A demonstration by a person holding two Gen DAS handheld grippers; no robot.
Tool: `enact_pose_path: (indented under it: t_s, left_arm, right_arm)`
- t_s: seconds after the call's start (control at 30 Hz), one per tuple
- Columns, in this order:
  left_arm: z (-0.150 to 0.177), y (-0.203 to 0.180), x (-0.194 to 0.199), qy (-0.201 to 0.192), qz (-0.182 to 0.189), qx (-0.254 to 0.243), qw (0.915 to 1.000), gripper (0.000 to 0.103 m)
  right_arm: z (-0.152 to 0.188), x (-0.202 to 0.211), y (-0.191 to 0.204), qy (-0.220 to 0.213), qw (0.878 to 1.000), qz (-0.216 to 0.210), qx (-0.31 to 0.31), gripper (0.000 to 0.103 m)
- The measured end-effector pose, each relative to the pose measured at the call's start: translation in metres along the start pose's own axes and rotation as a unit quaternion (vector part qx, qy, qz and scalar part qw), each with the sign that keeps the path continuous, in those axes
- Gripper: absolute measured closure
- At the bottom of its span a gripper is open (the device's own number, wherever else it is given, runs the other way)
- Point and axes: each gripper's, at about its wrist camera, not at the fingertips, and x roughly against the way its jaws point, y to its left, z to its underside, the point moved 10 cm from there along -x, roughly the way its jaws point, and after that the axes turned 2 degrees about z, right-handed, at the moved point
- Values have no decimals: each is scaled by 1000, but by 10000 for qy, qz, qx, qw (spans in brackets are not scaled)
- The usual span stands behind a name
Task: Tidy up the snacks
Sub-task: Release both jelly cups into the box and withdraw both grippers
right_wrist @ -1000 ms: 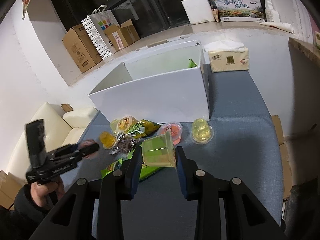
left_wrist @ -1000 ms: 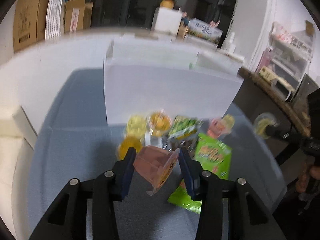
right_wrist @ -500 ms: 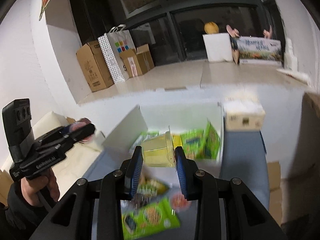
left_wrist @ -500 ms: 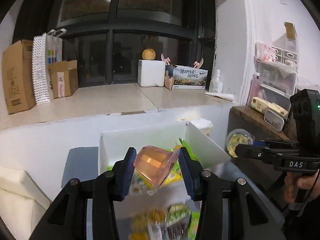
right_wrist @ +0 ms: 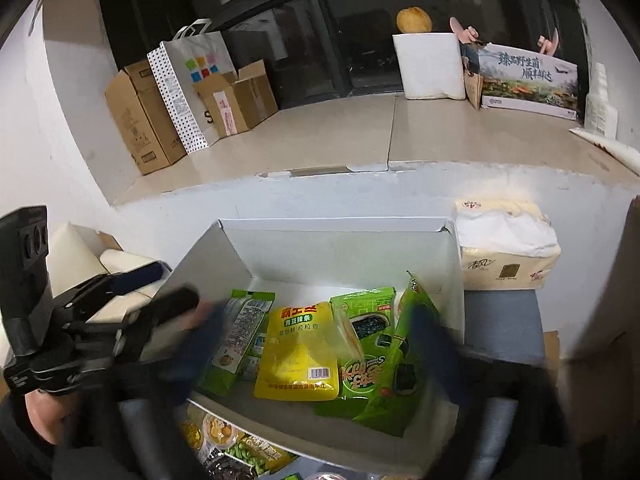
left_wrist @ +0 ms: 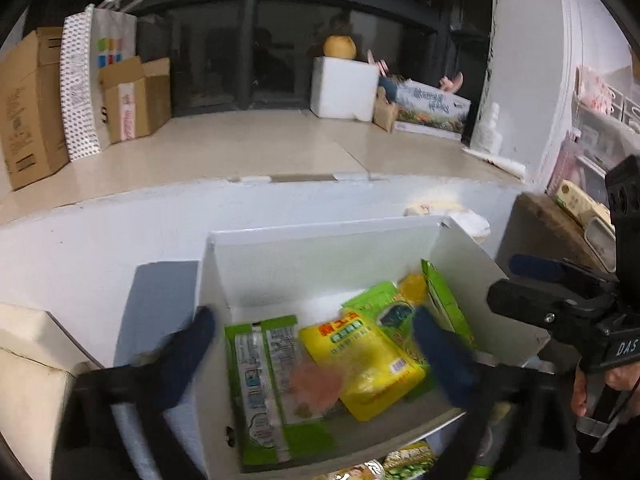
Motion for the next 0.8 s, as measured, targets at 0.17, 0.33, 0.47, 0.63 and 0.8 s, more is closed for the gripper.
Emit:
enact_pose_path:
  t_s: [0.17,0.33,0.47,0.63,0.8]
  left_arm:
    - [3,9,4,11,-9,68,10000,0]
    - [7,5,11,42,-67,-56,10000,0]
    - [16,2,27,68,-79,-91,9999,0]
    - [52,-4,60,81,69,-3,9999,0]
    - [124,-11,83,309,130,254,9991,0]
  right_arm:
    - [4,6,-4,8,9999,135,-54,0]
    - [8,15,-3,53,9999,131,-62,0]
    - [16,40,-3,-166,9997,197,15,0]
    - [58,76,-2,-252,9990,341,158,0]
    - [118,93,-9,-129,9984,541,-51,0]
